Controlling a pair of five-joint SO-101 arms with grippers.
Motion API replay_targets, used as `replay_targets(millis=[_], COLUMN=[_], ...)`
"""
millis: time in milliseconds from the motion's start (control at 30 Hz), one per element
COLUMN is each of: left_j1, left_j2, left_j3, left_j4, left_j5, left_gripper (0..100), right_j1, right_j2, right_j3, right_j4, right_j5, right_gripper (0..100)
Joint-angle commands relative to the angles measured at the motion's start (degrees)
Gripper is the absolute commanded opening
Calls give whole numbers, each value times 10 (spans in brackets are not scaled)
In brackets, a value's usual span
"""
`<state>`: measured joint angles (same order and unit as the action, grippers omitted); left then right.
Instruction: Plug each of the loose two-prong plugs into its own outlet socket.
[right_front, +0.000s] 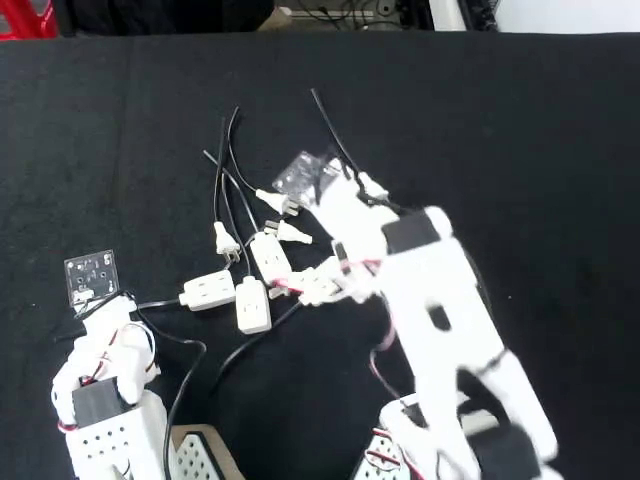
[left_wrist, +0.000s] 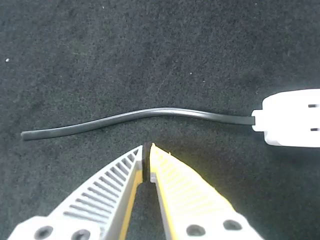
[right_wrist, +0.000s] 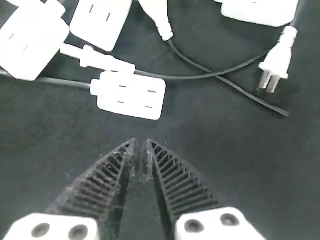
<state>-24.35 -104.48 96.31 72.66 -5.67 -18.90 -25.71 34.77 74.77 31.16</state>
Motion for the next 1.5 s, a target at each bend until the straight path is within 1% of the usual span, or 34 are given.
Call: replay_targets(millis=[0,133,300,633,767,1133,1300,1467], left_j1=[6,6,6,6,6,6,6,6], left_j2=[-1,-1,-1,-1,-1,-1,-1,-1], left_j3=[10,10,10,10,10,10,10,10], left_j4=[4,4,4,4,4,4,4,4], left_j5=[3,3,3,3,3,3,3,3], left_gripper=[52,52,52,52,52,52,52,52], right_j1=[-10,-10,-10,-10,-7,-4,33,78], right_j2=[130,218,262,267,264,264,257,195], right_j3=[-109,-182,-211,-194,-167,-156,-156,-118], right_j4=[13,33,38,35,6,4,-9,-22], right_j5=[-12,-12,-11,-15,-12,-15,-42,-47], right_gripper=[36,37,37,34,33,35,32,32])
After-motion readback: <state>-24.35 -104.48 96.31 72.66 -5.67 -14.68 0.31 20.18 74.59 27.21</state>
